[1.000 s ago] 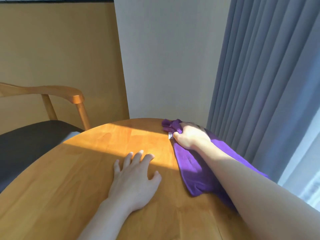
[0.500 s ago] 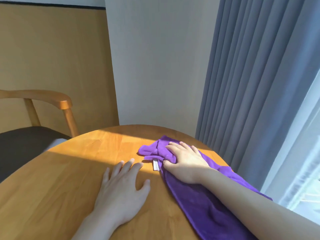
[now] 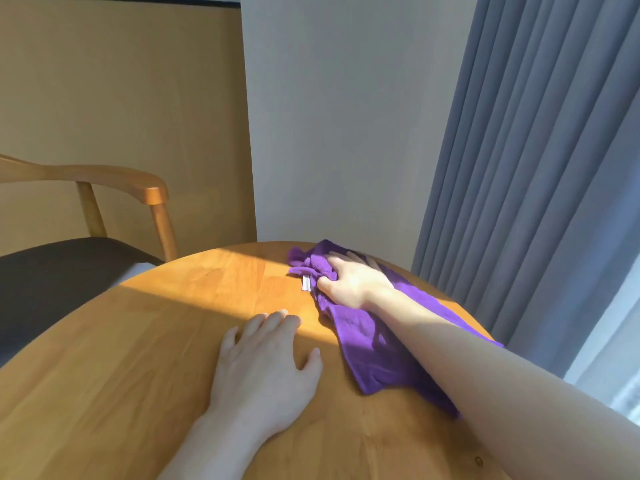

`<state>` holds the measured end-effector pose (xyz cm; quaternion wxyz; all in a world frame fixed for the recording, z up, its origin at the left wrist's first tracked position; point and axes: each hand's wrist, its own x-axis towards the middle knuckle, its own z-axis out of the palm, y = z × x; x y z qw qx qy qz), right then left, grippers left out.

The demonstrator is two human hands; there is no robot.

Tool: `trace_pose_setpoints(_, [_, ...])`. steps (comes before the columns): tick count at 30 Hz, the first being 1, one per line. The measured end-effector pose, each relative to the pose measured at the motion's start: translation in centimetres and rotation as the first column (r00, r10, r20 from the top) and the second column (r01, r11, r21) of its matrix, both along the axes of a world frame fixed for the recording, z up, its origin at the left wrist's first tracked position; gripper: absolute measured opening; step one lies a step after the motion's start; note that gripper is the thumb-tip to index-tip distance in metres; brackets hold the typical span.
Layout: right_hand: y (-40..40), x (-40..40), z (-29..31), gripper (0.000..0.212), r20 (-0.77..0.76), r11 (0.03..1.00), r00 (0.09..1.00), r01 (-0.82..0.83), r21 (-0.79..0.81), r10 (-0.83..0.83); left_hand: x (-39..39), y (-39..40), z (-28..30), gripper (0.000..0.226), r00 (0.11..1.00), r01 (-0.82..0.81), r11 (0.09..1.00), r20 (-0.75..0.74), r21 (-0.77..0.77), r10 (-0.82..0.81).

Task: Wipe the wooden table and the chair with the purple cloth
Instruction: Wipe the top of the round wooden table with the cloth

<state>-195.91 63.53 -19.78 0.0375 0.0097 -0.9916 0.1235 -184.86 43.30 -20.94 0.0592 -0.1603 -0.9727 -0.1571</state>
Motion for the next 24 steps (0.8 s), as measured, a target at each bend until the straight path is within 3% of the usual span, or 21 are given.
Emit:
trace_pose_setpoints(3, [-0.2,4.4,-0.7,0.083,0.038,0.996,0.995,-0.091,0.002,0.09,0.0,-0.1,-0.1,0.06,1.0,0.003,1.0,-0.001,-0.005,-0.003])
trace_pose_setpoints(6, [1.5,8.3,-1.5,0.09,0.073,0.999,0.997,-0.028,-0.041,0.031,0.1,-0.4,-0.3,0.064,0.999,0.013,1.0,0.03,0.006,-0.013])
trace_pose_setpoints(10, [4.9,7.0,-0.4,0.073,0.037,0.986,0.986,0.163,0.045,-0.165,0.0,-0.5,0.0,0.066,0.998,0.035,0.999,0.06,0.025,-0.037])
trace_pose_setpoints(13, [4.9,3.4,0.1,0.073,0.044,0.979,0.978,0.201,0.029,-0.202,0.1,-0.8,0.1,0.066,0.999,0.025,1.0,0.046,0.004,-0.025])
trace_pose_setpoints(24, [-3.2,-5.7,1.0,0.058,0.011,0.998,0.999,-0.04,0.042,0.04,-0.6,-1.5,0.2,0.055,1.0,-0.013,1.0,-0.018,-0.022,0.012])
